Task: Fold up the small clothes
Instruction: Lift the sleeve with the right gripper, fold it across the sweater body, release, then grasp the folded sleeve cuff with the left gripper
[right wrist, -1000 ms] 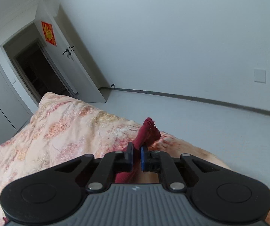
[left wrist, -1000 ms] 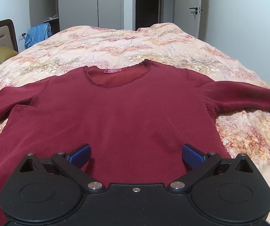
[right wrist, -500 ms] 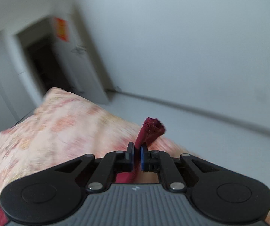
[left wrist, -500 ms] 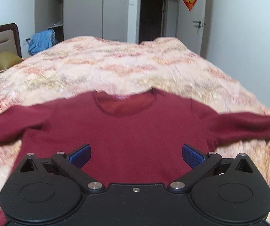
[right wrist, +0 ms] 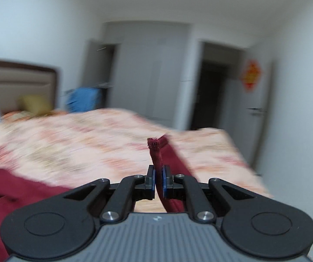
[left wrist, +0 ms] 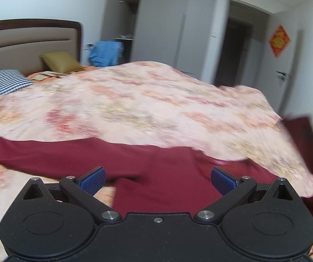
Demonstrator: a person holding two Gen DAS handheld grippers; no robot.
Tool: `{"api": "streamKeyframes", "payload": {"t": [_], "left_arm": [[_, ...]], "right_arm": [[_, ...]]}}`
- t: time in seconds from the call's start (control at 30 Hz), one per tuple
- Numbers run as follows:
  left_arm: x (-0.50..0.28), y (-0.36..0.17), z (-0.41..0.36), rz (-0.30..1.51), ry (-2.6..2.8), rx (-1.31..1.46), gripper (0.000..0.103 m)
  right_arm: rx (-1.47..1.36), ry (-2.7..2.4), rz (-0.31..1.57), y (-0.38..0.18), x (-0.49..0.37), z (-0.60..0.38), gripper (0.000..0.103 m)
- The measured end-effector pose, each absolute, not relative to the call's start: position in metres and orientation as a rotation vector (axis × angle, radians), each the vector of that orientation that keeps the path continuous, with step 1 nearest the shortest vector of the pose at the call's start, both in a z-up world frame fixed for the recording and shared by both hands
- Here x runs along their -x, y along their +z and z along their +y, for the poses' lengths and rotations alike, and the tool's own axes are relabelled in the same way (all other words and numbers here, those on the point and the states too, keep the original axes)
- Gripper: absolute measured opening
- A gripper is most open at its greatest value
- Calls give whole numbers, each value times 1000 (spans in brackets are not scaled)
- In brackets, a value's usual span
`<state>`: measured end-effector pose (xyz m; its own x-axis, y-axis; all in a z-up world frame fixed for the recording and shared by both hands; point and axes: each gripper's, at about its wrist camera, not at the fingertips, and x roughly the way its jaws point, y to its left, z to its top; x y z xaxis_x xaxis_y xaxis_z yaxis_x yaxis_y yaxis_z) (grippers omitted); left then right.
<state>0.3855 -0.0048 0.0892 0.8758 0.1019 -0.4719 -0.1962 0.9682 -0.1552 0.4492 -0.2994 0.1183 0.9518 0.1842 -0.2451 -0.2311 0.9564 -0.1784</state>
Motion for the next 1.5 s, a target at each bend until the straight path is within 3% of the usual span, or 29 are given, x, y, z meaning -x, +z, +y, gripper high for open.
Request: {"api": "streamKeyframes", "payload": {"t": [0.2,0.43,0.5,0.53,0.63,0.73,0.8,0.93,1.07,1.33,1.5], "left_arm": [[-379,83,34,471,204,188,102],[-390,59,36,503,180,187,102],[-396,50,33,516,157,200,102],[-398,46,32,525,145,208,102],[-406,34,23,556,106,228,102],[-416,23,9,600,17,250,102],[-422,15,-2,617,-29,255,102],[-439,2,-25,655,-84,258,99],[-454,-9,-39,695,-131,260,88],[-464,-15,-49,722,-118,217,86],[-470,-19,-50,751,-92,202,89]], "right_arm": [[321,410,369,61,-436,-194,7],[457,543,492,4,-397,-160,8],[462,584,503,1,-386,-166,18],[459,601,508,2,-382,-171,36],[416,618,488,11,-374,-198,68],[350,599,451,27,-366,-238,88],[319,540,417,36,-361,-269,92],[225,376,446,37,-368,-339,92],[94,219,481,28,-383,-409,90],[-39,133,504,0,-417,-473,57],[-39,182,519,-4,-432,-466,55]]}}
